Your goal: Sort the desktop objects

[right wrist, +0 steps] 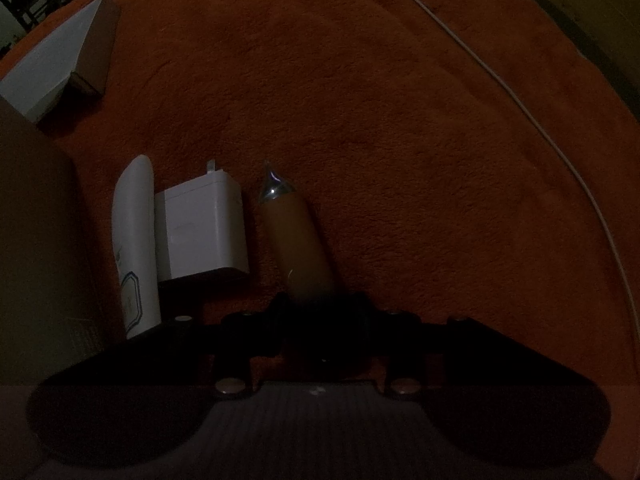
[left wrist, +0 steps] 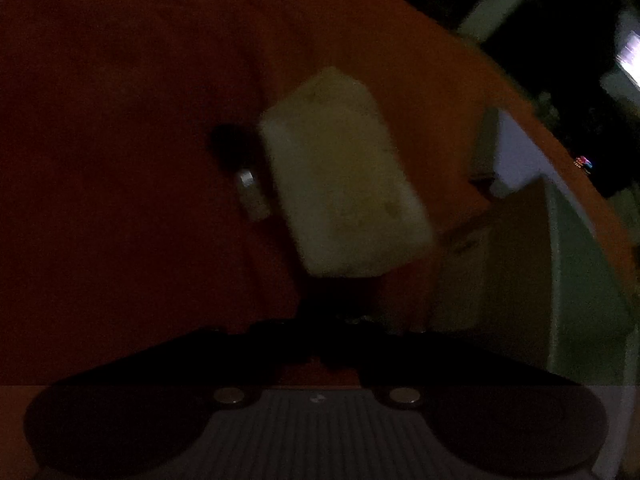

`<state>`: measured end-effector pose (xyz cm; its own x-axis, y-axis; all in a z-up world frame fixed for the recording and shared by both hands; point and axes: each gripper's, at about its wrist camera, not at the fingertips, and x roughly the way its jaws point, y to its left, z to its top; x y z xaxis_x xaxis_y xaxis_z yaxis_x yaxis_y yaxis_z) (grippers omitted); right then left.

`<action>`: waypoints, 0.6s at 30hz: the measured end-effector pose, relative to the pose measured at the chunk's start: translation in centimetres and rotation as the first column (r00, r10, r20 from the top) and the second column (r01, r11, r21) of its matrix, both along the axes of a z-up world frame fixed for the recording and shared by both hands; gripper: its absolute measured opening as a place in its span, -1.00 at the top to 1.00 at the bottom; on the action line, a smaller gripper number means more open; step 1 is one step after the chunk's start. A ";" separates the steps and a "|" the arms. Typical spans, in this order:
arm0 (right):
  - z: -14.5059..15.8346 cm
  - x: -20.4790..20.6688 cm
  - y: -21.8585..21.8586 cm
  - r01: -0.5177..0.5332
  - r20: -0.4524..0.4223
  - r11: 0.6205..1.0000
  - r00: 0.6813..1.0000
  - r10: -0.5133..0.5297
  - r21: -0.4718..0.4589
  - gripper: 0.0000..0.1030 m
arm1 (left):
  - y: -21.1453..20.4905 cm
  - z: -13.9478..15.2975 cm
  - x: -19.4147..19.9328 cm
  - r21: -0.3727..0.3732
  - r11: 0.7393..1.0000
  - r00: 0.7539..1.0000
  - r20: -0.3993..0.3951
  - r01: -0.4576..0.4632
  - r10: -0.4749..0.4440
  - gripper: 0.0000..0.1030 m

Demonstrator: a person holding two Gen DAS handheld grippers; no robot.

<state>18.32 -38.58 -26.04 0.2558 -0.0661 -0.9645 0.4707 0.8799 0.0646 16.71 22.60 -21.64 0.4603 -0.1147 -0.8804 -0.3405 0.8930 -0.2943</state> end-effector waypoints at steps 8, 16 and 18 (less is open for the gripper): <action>0.1 -0.1 -0.1 -0.001 0.001 1.000 1.000 0.001 -0.004 0.23 | -2.1 -2.1 1.6 0.102 0.991 0.996 -0.030 0.086 -0.084 -0.49; 0.2 0.0 0.0 -0.009 -0.002 1.000 1.000 0.009 -0.019 0.22 | -1.5 -5.0 2.4 -0.054 0.998 0.999 -0.038 -0.024 0.022 -0.66; 0.2 0.0 0.1 -0.011 -0.004 1.000 1.000 0.011 -0.024 0.22 | -1.8 -5.6 2.5 -0.031 0.999 0.998 -0.052 -0.034 0.032 -0.64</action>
<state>18.32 -38.50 -25.83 0.2533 -0.0865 -0.9635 0.4612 0.8863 0.0417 19.24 20.81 -27.27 0.4188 -0.1281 -0.8990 -0.3849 0.8716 -0.3036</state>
